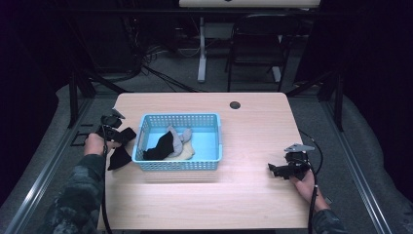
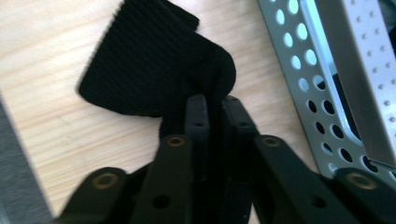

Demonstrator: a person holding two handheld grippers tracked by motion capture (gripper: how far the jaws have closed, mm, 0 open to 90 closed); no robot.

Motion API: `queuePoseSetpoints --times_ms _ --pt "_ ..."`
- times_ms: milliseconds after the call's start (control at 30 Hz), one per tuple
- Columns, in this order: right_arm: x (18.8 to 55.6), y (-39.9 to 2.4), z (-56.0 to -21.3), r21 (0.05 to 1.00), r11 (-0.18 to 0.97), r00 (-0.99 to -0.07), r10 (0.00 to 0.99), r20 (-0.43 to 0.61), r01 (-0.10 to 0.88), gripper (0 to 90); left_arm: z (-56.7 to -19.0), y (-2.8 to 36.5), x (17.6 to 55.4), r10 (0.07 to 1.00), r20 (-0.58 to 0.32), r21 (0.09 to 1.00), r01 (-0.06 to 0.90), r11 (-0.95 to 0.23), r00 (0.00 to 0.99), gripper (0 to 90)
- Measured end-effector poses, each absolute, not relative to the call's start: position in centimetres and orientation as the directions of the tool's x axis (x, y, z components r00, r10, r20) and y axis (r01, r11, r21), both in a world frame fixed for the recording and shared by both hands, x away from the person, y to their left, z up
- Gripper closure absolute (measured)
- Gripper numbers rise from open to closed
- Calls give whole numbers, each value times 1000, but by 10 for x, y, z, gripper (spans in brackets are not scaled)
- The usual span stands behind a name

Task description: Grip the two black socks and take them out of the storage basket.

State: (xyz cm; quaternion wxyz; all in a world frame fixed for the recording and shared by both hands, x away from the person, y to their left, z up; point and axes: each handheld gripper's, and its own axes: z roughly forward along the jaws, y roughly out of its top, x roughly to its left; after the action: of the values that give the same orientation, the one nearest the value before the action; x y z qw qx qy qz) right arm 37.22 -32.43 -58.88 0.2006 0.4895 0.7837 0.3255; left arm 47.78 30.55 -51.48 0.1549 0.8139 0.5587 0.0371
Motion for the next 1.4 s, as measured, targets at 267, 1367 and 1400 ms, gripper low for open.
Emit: queuePoseSetpoints --times_ms 267,1367,1400 --pt "372 -324 -589 706 309 -439 898 3 637 0 -479 316 467 925 -109 375 877 -302 365 360" --pt "372 -324 -589 707 308 -439 898 5 637 0 -480 192 474 806 -140 413 774 -480 575 92" --pt "372 -324 -589 706 310 -441 898 4 637 0 -482 189 475 813 -131 403 780 -479 567 117"
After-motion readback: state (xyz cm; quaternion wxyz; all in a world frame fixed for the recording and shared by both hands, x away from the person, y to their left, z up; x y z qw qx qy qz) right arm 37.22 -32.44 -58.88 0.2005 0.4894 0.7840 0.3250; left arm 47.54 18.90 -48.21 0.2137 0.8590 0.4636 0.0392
